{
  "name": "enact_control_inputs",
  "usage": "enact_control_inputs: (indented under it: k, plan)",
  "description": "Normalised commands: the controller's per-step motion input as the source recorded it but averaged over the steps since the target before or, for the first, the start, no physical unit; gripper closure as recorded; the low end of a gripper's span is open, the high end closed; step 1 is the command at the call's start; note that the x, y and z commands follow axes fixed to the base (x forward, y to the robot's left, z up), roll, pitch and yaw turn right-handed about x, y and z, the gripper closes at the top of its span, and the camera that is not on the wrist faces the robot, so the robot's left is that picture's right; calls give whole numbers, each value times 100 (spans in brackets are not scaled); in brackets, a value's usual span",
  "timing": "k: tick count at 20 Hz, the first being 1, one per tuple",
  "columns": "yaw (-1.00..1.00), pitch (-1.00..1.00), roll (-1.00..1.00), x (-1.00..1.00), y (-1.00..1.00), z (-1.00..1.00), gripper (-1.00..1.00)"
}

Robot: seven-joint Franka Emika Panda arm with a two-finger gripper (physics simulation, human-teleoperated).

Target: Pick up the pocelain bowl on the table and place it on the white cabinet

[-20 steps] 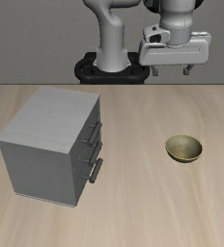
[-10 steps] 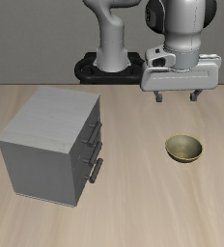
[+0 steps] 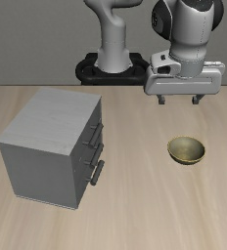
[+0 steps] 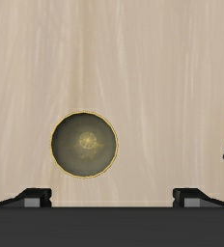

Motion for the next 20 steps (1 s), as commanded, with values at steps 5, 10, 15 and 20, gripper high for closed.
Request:
enact_control_inputs:
  k: [5, 10, 15, 20]
  plan:
    - [0, 0, 0, 0, 0, -100, -100]
    - [0, 0, 0, 0, 0, -100, -100]
    - [0, 0, 0, 0, 0, -100, -100]
    - [0, 0, 0, 0, 0, 0, 100]
